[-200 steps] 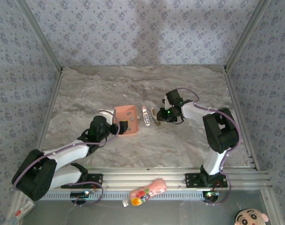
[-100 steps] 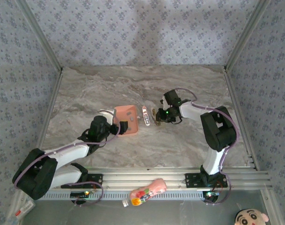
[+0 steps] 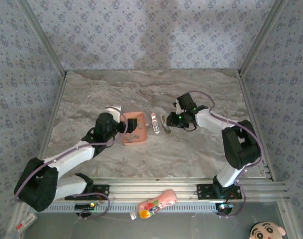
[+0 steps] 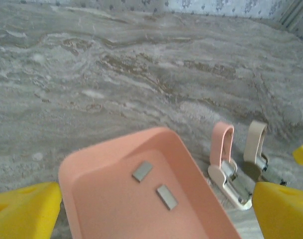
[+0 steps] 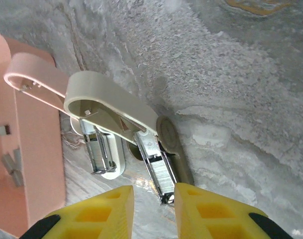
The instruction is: Load the staples into the stapler
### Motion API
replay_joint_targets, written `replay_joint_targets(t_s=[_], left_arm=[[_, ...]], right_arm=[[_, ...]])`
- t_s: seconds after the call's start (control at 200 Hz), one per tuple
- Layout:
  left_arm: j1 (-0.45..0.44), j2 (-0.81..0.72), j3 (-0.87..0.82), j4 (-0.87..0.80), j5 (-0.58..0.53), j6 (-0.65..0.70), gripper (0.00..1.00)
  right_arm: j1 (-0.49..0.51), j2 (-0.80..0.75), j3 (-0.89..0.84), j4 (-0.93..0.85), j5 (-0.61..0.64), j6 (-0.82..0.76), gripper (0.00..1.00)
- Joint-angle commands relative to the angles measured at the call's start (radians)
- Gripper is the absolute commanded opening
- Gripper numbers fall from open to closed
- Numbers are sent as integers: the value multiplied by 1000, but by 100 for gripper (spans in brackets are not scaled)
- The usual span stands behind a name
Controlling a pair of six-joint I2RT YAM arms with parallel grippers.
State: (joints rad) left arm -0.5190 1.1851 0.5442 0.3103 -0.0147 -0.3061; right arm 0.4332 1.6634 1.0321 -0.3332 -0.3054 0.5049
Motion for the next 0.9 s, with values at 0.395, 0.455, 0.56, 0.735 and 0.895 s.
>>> replay_joint_targets(t_s=[0.395,0.455,0.56,0.735,0.895], left_arm=[[117,239,539,-550,204,-34,97],[131,265,578,-588,230,-15,97],[160,303,626,-636,262,6,97],[190,368,689,-680,313,46,97],[194,442,772,-731,335,90,96]], right_arm=[[-15,-48,-29,-143,-63,358,31],[-19,-48,-32,-156,-69,365,31],[-21,-42,-38,-161,-78,369,31],[-22,-23,-48,-147,-85,385,33],[-35,44,-4,-168,-102,347,35]])
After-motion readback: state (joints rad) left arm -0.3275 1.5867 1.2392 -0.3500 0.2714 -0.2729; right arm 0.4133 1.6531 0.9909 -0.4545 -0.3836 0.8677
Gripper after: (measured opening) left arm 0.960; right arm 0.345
